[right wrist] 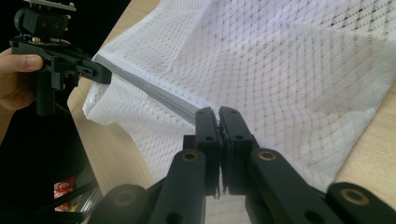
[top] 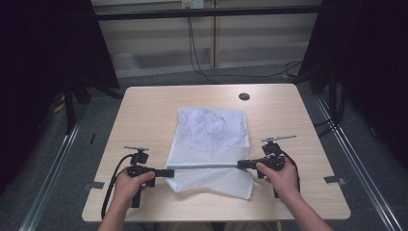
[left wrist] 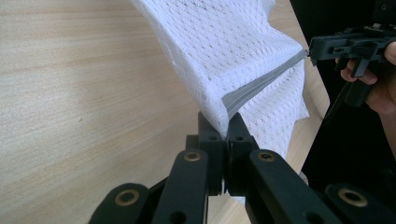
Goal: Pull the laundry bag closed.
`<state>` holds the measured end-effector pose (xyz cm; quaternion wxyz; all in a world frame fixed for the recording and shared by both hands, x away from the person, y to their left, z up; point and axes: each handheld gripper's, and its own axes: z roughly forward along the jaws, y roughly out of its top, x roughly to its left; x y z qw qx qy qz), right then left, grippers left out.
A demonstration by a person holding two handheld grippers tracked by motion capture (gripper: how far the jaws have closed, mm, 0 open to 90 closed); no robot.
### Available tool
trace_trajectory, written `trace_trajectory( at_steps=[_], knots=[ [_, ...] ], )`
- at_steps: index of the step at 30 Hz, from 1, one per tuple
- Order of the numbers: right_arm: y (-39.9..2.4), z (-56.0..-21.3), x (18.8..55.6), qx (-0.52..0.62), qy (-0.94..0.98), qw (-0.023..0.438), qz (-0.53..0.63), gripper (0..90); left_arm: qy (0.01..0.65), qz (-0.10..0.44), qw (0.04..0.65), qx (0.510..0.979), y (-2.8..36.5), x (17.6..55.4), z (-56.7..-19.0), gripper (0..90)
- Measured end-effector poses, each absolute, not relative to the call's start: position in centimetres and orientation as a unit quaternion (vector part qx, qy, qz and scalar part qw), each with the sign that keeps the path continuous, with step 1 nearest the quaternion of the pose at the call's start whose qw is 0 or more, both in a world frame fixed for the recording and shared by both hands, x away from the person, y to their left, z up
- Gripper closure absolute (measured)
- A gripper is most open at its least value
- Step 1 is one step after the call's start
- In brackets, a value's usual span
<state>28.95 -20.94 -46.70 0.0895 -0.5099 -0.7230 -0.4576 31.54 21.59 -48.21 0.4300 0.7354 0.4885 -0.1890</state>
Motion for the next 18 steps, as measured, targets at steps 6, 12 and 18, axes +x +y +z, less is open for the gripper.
trace_trajectory(
  at_steps=[6,12,18],
  knots=[
    [-21.4,-46.7,28.9,-0.518,-0.718,0.085,-0.458,86.9,0.489,-0.187,0.428,0.737,21.8,31.5,-48.2,88.5],
    [-21.7,-46.7,28.8,-0.515,-0.719,0.082,-0.459,86.9,0.489,-0.191,0.43,0.735,21.7,31.5,-48.2,88.5],
    [-22.2,-46.8,28.6,-0.519,-0.717,0.083,-0.458,86.9,0.491,-0.191,0.429,0.734,21.7,31.5,-48.2,88.5]
  ],
)
